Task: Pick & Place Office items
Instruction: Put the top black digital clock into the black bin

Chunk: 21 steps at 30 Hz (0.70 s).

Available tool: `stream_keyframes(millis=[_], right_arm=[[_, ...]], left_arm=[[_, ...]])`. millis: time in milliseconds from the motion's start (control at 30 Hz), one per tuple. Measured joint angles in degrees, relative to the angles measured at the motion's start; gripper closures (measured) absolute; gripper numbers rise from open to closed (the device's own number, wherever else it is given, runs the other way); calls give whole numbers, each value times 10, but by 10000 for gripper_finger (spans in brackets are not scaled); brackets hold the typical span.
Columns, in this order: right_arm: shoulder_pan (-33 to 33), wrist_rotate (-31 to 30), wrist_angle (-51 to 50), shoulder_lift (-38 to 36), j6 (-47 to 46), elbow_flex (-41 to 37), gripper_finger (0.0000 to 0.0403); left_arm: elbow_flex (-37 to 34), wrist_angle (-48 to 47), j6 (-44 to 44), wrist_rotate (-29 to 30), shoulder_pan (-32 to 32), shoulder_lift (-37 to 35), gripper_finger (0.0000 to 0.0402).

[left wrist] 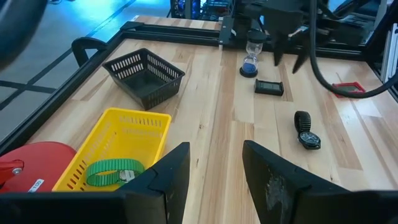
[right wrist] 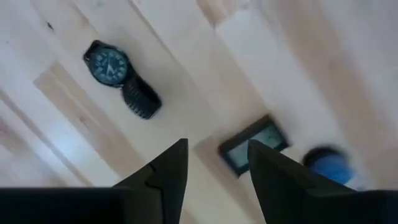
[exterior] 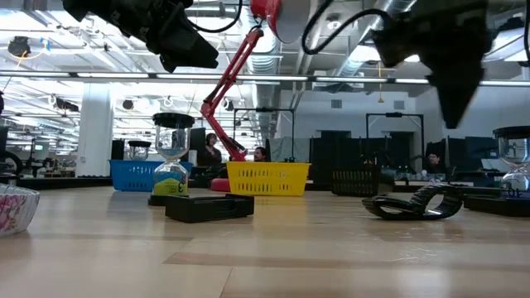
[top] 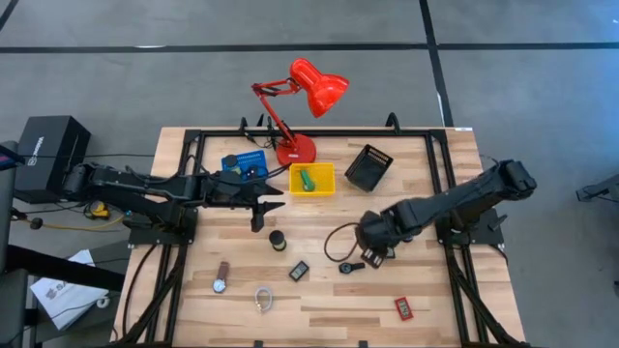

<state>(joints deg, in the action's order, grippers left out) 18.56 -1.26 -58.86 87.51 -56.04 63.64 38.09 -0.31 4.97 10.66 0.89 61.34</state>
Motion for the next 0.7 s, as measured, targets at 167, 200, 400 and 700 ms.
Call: stream_keyframes(millis=[167, 200, 400, 700], right_arm=[[59, 0, 46, 0, -117, -36, 245], [71, 0, 63, 0, -134, -43, 245], [131, -1, 128, 0, -226, -77, 245], [150, -82, 74, 0, -363, -77, 245]], left_arm=[[0, 1, 0, 0, 0, 0, 259], [0, 1, 0, 0, 0, 0, 259], [0, 5, 0, 0, 0, 0, 259], [0, 18, -1, 0, -1, 0, 259]])
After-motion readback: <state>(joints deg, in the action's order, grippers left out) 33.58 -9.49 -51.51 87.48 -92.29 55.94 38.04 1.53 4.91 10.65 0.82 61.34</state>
